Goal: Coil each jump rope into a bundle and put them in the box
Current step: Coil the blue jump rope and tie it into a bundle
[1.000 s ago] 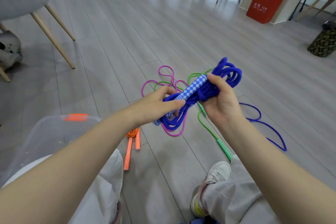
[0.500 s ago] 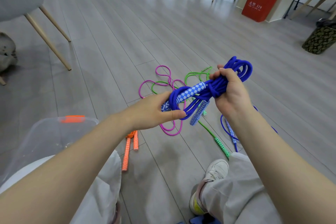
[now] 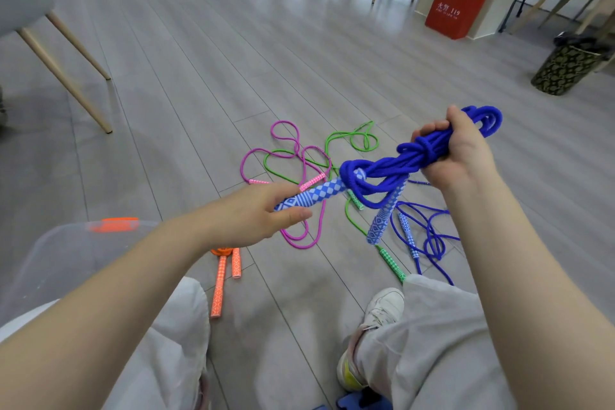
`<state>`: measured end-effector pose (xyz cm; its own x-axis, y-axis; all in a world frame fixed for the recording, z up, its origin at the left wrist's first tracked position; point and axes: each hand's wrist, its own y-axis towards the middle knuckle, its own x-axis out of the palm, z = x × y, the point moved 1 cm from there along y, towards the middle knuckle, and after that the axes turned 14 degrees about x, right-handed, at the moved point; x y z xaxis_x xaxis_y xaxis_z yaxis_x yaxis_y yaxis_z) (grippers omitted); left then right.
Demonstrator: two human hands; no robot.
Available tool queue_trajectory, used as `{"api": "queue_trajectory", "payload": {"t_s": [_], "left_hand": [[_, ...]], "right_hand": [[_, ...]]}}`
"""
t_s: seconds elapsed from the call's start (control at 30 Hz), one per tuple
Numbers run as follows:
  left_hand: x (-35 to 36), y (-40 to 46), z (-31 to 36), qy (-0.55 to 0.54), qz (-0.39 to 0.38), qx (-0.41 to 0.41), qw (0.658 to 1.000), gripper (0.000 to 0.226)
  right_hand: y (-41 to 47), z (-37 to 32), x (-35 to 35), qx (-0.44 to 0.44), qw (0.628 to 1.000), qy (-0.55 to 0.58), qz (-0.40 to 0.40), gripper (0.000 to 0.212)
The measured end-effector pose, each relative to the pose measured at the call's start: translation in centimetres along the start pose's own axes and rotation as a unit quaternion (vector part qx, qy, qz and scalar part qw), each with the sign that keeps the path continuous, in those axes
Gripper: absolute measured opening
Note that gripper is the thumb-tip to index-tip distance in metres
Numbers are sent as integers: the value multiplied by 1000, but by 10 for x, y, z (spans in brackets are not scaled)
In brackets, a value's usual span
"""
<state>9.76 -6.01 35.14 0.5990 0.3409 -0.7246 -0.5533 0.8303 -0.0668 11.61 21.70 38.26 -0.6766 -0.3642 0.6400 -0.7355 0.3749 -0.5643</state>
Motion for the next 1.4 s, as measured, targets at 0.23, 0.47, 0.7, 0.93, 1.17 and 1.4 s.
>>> {"api": "queue_trajectory", "payload": {"t_s": [0.23, 0.47, 0.7, 0.93, 1.17, 1.4], "left_hand": [[-8, -6, -4, -28, -39, -25, 999, 29], [-17, -14, -13, -150, -54, -55, 986, 21], [-10, -12, -16, -102, -56, -28, 993, 22], [0, 0, -31, 76, -47, -40, 995, 18], [4, 16, -32, 45, 75, -54, 995, 57], [13, 32, -2, -150, 165, 15, 975, 57]], "right_hand": [[14, -10, -13, 33, 998, 46, 28, 34], [17, -23, -20, 33, 994, 105, 21, 35], [15, -27, -20, -3, 994, 107, 7, 35], [9, 6, 4, -21, 995, 91, -44, 37], [-4, 42, 28, -66, 996, 2, -55, 38], [-10, 94, 53, -31, 990, -100, -94, 33]]}}
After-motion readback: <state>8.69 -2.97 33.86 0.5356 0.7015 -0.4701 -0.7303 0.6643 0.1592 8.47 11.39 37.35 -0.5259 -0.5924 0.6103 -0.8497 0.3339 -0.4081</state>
